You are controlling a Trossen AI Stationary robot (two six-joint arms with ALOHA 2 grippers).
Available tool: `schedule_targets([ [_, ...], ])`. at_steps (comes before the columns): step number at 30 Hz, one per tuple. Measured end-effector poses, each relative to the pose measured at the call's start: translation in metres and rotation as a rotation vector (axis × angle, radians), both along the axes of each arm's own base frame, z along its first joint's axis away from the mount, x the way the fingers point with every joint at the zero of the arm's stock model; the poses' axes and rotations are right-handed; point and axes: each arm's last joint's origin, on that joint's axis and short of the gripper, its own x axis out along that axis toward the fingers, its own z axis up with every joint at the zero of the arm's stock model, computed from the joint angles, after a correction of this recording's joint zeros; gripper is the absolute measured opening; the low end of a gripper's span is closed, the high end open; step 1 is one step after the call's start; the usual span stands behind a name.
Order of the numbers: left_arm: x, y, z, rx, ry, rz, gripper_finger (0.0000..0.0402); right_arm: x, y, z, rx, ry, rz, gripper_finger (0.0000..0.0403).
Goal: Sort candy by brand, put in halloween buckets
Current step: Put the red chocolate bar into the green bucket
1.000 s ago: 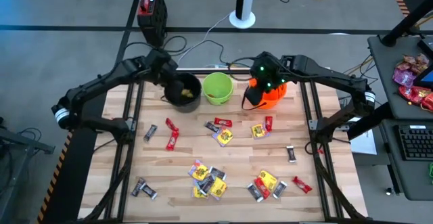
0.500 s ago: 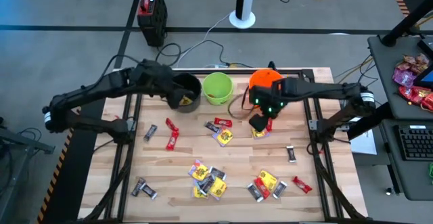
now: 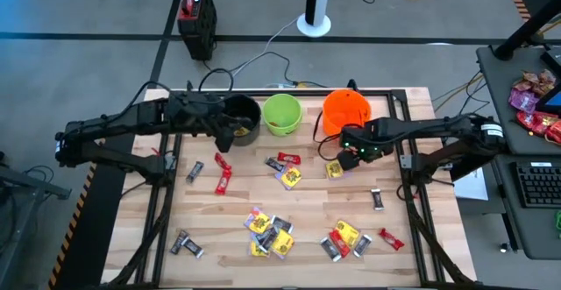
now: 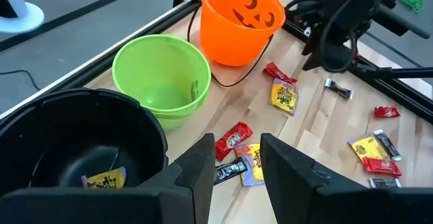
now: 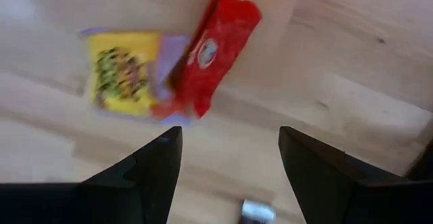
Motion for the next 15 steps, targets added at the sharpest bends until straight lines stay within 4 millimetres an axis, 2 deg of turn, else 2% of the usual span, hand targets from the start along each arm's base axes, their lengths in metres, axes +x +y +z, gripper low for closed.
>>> schedule_targets([
  [5, 0.002, 0.002, -0.002, 0.026, 0.015, 0.033, 0.0102, 0.007, -0.009, -0.024, -0.068, -0.073, -0.029, 0.0238],
  [10, 0.003, 0.002, -0.002, 0.034, 0.018, 0.045, 0.0102, 0.013, -0.017, -0.040, -0.097, -0.015, -0.044, 0.0238],
  [15, 0.002, 0.002, -0.002, 0.040, 0.019, 0.054, 0.0102, 0.017, -0.017, -0.052, -0.082, 0.033, -0.025, 0.0238],
])
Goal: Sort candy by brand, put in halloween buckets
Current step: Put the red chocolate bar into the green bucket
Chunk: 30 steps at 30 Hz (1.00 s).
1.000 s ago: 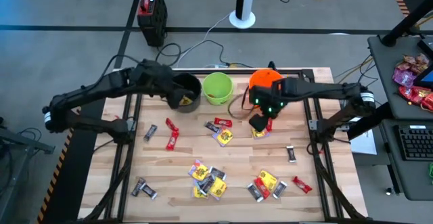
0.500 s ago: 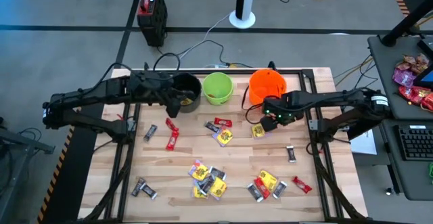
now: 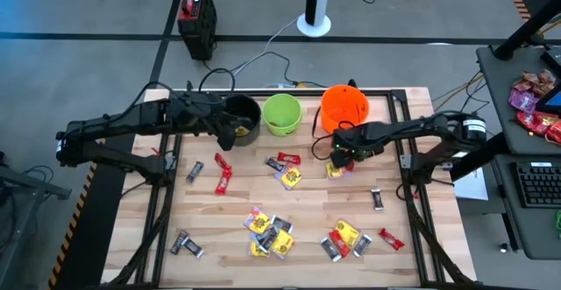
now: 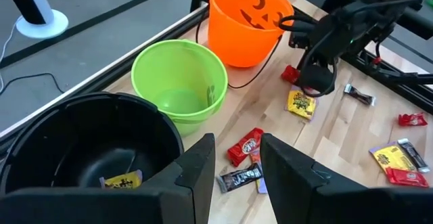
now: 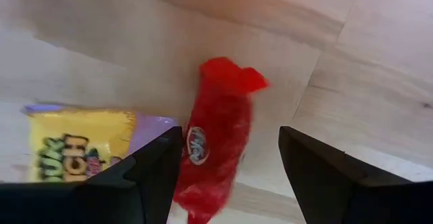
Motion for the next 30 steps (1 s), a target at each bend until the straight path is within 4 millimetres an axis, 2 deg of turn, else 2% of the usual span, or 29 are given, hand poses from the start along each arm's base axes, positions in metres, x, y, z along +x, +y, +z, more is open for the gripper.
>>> schedule_targets([
  [6, 0.000, 0.000, 0.000, 0.001, 0.001, 0.002, 0.0102, 0.001, 0.004, -0.002, 0.002, 0.008, 0.009, 0.0236],
  [10, 0.000, 0.000, 0.000, 0.007, 0.003, 0.005, 0.0102, -0.001, 0.009, -0.006, 0.012, 0.022, 0.021, 0.0213],
  [13, 0.000, 0.000, 0.000, 0.015, 0.006, 0.001, 0.0102, -0.003, 0.015, -0.008, 0.015, 0.031, 0.035, 0.0172],
  [17, 0.000, 0.001, 0.000, 0.031, 0.012, 0.006, 0.0102, -0.003, 0.024, -0.008, 0.019, 0.032, 0.063, 0.0097],
  [21, -0.001, 0.001, 0.000, 0.036, 0.012, 0.013, 0.0102, -0.004, 0.033, 0.000, 0.059, 0.005, 0.084, 0.0028],
  [30, -0.002, 0.001, 0.001, 0.049, 0.014, 0.004, 0.0102, -0.028, 0.050, 0.033, 0.132, -0.039, 0.058, 0.0030],
])
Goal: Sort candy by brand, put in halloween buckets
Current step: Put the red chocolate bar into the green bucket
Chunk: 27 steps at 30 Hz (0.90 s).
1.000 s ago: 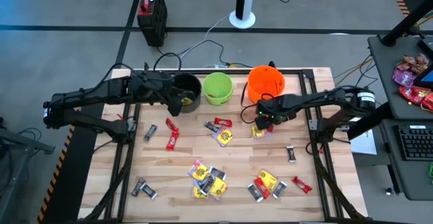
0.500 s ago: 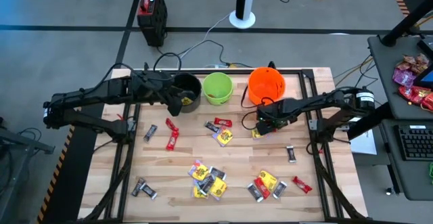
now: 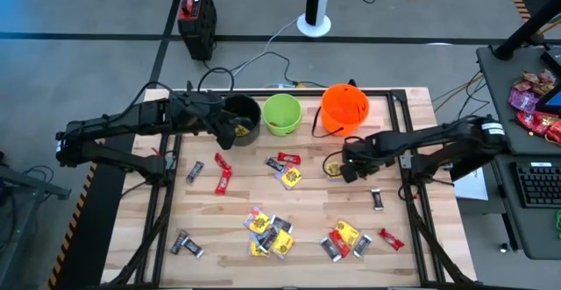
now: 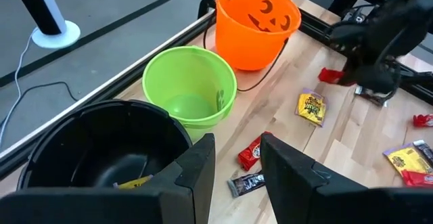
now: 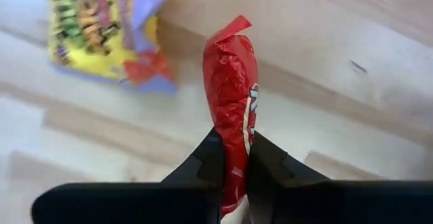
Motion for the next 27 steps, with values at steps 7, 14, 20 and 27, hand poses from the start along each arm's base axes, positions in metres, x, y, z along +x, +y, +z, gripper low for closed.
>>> schedule_targets([
  [7, -0.001, 0.000, 0.006, 0.033, 0.005, -0.024, 0.0102, -0.008, 0.002, 0.042, 0.021, -0.274, 0.019, 0.0029],
  [14, -0.007, -0.001, 0.040, 0.149, -0.047, -0.110, 0.0097, 0.031, -0.020, 0.109, -0.197, -0.825, 0.074, 0.0029],
  [20, -0.010, 0.012, 0.055, 0.348, -0.025, -0.159, 0.0083, 0.079, -0.084, 0.141, -0.529, -0.902, 0.174, 0.0029],
  [27, -0.019, 0.060, 0.049, 0.291, -0.099, -0.105, 0.0077, 0.138, -0.179, 0.146, -0.747, -0.861, 0.470, 0.0029],
])
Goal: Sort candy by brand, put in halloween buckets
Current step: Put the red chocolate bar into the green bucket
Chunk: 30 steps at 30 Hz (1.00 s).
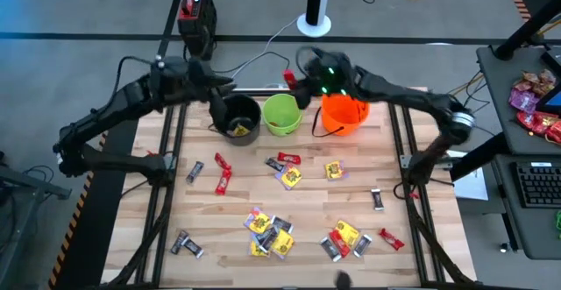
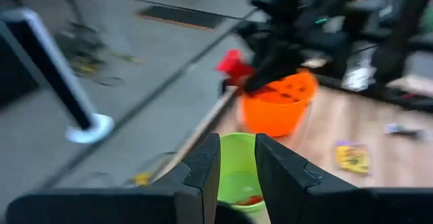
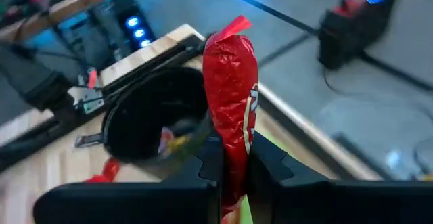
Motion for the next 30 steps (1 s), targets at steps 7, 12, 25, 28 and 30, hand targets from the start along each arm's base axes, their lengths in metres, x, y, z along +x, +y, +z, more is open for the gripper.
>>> schedule_targets([
  [7, -0.005, 0.060, -0.027, -0.394, -0.077, -0.029, 0.0077, 0.030, -0.068, -0.038, 0.183, 0.012, 0.333, 0.0029],
  [12, -0.003, 0.079, -0.040, -0.439, -0.038, 0.020, 0.0077, 0.032, -0.073, -0.043, 0.251, 0.149, 0.463, 0.0029],
  [25, 0.001, 0.090, -0.059, -0.463, 0.089, 0.132, 0.0077, 0.041, -0.087, -0.046, 0.190, 0.355, 0.500, 0.0028],
  [28, -0.001, 0.091, -0.059, -0.457, 0.101, 0.167, 0.0077, 0.047, -0.092, -0.057, 0.181, 0.362, 0.514, 0.0028],
  [30, -0.002, 0.092, -0.060, -0.457, 0.103, 0.203, 0.0077, 0.051, -0.095, -0.063, 0.183, 0.352, 0.525, 0.0028],
])
